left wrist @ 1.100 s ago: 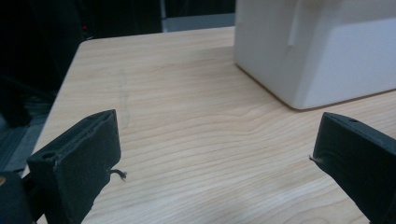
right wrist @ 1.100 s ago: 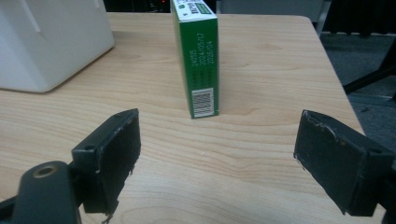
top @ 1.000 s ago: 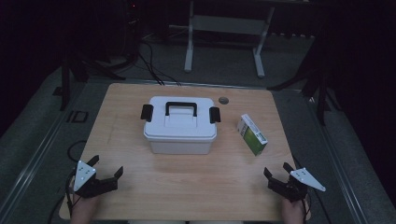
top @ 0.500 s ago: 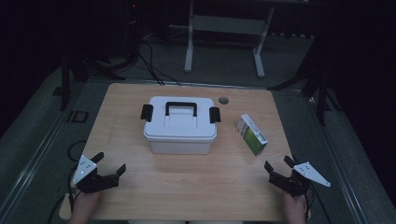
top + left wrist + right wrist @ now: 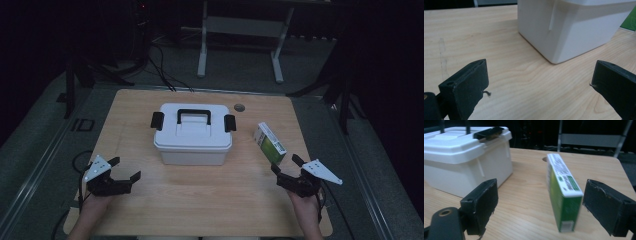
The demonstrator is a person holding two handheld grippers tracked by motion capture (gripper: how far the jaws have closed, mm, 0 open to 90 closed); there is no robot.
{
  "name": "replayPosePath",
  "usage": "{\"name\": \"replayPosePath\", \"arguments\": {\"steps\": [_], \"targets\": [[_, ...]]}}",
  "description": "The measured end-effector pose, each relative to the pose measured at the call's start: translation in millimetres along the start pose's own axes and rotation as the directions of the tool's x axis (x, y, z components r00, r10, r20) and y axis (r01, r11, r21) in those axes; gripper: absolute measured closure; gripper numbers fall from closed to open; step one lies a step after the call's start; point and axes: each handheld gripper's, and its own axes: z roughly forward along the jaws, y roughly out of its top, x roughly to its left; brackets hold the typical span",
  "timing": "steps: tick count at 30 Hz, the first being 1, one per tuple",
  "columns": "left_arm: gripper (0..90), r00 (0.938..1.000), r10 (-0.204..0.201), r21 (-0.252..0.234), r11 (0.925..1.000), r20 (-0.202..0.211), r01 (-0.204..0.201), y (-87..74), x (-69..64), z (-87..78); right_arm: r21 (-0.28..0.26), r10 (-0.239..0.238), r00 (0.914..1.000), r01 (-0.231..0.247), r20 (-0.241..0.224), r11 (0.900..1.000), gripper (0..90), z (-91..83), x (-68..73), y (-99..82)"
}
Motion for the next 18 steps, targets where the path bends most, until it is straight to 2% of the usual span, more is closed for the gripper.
{"name": "replayPosePath", "arguments": {"steps": [1,3,6,8,14,15,17,18], "targets": [[4.6,1.0000,0.000,-0.003,1.0000,-0.008,0.000,1.8,-0.1,1.5,0.002,-0.009,0.9999,0.009,-0.008,1.0000,13.2,2.7,2.6,2.4],[5.7,1.0000,0.001,-0.002,1.0000,0.008,-0.001,3.7,0.6,2.6,0.005,-0.016,0.9998,0.016,-0.012,0.9999,13.4,5.4,5.1,4.5],[8.3,0.9997,0.022,0.013,0.9997,0.008,-0.022,11.9,-1.9,10.3,0.026,-0.060,0.9968,0.062,-0.052,0.9978,14.1,19.0,15.8,11.9],[9.6,0.9994,0.032,0.016,0.9993,0.015,-0.032,15.4,-2.9,14.2,0.023,-0.076,0.9958,0.078,-0.051,0.9967,14.6,23.9,20.0,13.6],[14.7,0.9975,0.069,0.023,0.9973,0.016,-0.070,25.6,-4.5,24.0,0.025,-0.083,0.9934,0.086,-0.079,0.9960,18.6,40.2,26.6,15.7],[15.2,0.9971,0.071,0.023,0.9971,0.026,-0.072,28.6,-4.3,27.4,0.030,-0.088,0.9923,0.091,-0.087,0.9954,22.8,44.2,27.6,15.8],[20.1,0.9962,0.085,0.027,0.9960,0.018,-0.086,32.5,-4.7,32.7,0.037,-0.085,0.9917,0.089,-0.097,0.9954,24.1,53.7,29.1,15.1],[20.9,0.9956,0.089,0.032,0.9955,0.029,-0.089,34.5,-4.0,35.5,0.045,-0.080,0.9915,0.085,-0.102,0.9954,27.3,58.1,29.4,14.6]]}}
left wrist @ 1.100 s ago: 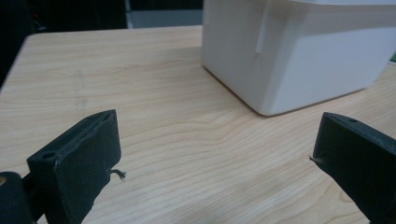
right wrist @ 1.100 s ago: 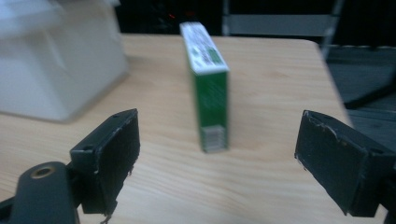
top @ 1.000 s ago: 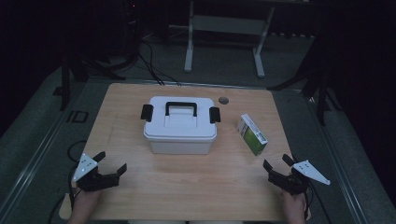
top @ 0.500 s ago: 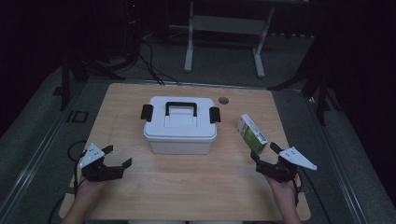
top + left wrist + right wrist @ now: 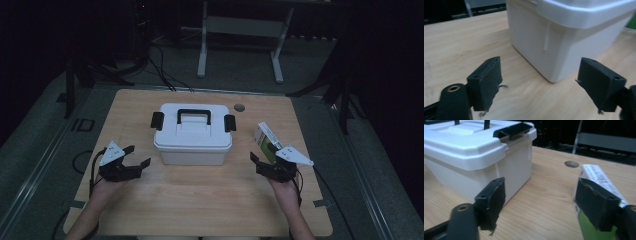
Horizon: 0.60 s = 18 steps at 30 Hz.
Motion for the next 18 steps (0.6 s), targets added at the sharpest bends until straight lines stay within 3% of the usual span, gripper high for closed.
{"name": "replayPosePath", "arguments": {"steps": [2,4,8,9,11,14,18], "targets": [[26.1,0.9999,0.011,0.014,0.9998,-0.005,-0.011,3.5,1.2,5.7,0.014,-0.007,1.0000,0.007,0.000,0.9999,29.5,8.9,0.3,-1.0],[36.0,0.9999,0.017,0.020,0.9996,0.001,-0.017,5.7,2.9,11.0,0.036,-0.018,0.9998,0.018,0.002,0.9992,39.3,17.2,1.2,-2.4],[52.3,0.9997,0.020,0.043,0.9989,0.016,-0.021,6.6,5.3,20.4,0.058,-0.037,0.9993,0.037,0.002,0.9976,48.4,28.9,4.2,-5.4],[52.3,0.9991,0.024,0.060,0.9979,0.035,-0.026,6.0,6.6,27.6,0.064,-0.036,0.9993,0.037,-0.004,0.9973,52.3,32.3,5.3,-6.2],[66.3,0.9987,0.018,0.080,0.9965,0.047,-0.022,5.6,8.3,34.6,0.077,-0.058,0.9980,0.060,-0.024,0.9952,58.9,42.9,10.4,-7.4],[72.2,0.9991,-0.007,0.092,0.9958,0.042,0.003,5.0,12.0,44.1,0.092,-0.058,0.9972,0.062,-0.049,0.9939,65.8,53.1,13.5,-7.1],[79.7,0.9991,-0.028,0.099,0.9948,0.031,0.024,4.5,16.3,54.3,0.101,-0.074,0.9961,0.078,-0.048,0.9918,77.6,65.3,16.3,-5.6]]}}
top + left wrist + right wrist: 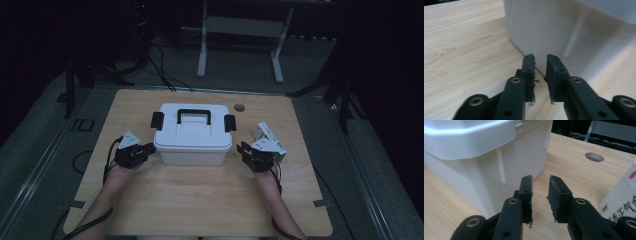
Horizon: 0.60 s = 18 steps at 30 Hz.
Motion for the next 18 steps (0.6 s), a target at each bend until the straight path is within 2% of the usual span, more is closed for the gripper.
{"name": "replayPosePath", "arguments": {"steps": [1,3,4,5,8,13,16,18], "targets": [[81.1,1.0000,-0.008,0.003,1.0000,0.005,0.008,0.4,1.4,2.0,-0.002,0.000,1.0000,0.000,0.000,1.0000,81.1,2.6,0.4,0.5],[81.2,1.0000,-0.008,0.003,1.0000,0.005,0.008,0.4,1.4,2.0,0.000,0.005,1.0000,-0.005,-0.005,1.0000,81.1,5.3,0.6,1.1],[81.2,0.9993,-0.036,-0.003,0.9994,0.011,0.036,1.4,5.8,6.2,0.000,0.005,1.0000,-0.005,-0.005,1.0000,83.2,5.3,0.6,1.1],[87.1,0.9990,-0.044,-0.010,0.9990,0.003,0.044,1.9,7.2,7.3,0.002,0.010,0.9999,-0.010,-0.008,0.9999,89.7,11.1,1.4,2.6],[89.8,0.9980,-0.060,-0.023,0.9979,0.020,0.060,3.8,9.9,10.8,0.003,0.022,0.9996,-0.022,-0.019,0.9997,90.0,17.3,2.9,3.7],[89.9,0.9980,-0.056,-0.050,0.9971,0.030,0.057,8.9,10.0,14.0,-0.002,0.052,0.9982,-0.052,-0.031,0.9986,89.9,25.9,4.4,5.7],[89.9,0.9981,-0.052,-0.067,0.9963,0.032,0.054,11.1,8.9,15.8,-0.005,0.055,0.9976,-0.056,-0.041,0.9984,89.9,29.5,5.7,8.8],[89.9,0.9973,-0.054,-0.076,0.9954,0.049,0.058,12.2,8.9,16.4,-0.004,0.047,0.9979,-0.048,-0.043,0.9989,89.9,31.3,6.6,11.0]]}}
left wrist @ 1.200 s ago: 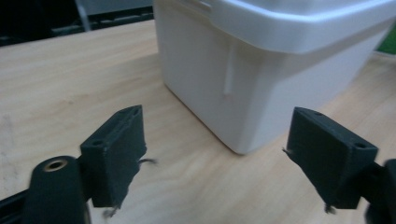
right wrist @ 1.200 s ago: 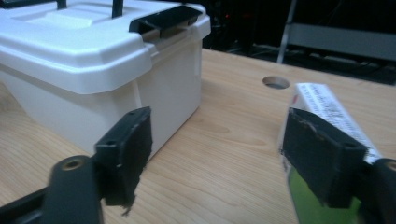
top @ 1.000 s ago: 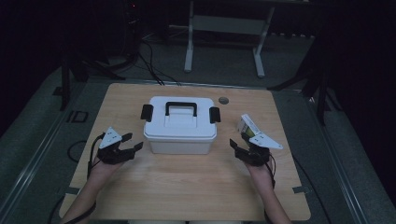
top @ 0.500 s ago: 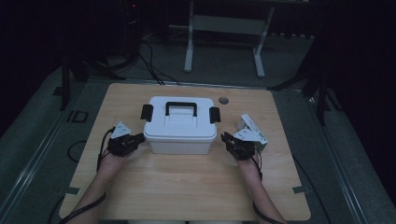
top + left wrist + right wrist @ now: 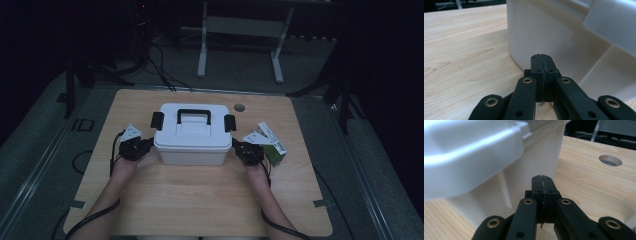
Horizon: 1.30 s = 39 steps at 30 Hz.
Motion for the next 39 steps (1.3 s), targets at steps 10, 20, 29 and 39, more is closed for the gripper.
{"name": "replayPosePath", "arguments": {"steps": [10,20,29,39], "targets": [[90.0,0.9995,0.005,-0.012,0.9999,0.031,-0.004,1.8,-1.3,1.3,0.004,-0.006,0.9995,0.006,-0.032,1.0000,90.0,3.8,3.8,3.2],[90.0,0.9991,-0.007,-0.002,1.0000,0.041,0.007,2.6,-1.9,1.3,0.012,0.005,0.9993,-0.005,-0.037,0.9999,90.0,2.6,4.4,3.2],[90.0,0.9983,-0.001,0.013,0.9999,0.059,0.000,0.9,-8.8,-3.5,0.019,0.009,0.9991,-0.009,-0.041,0.9998,90.0,-4.6,6.3,0.6],[90.0,0.9958,0.002,0.015,0.9999,0.092,-0.003,-5.4,-19.3,-11.1,0.022,0.003,0.9991,-0.002,-0.042,0.9998,90.0,-15.1,6.9,-3.9]]}}
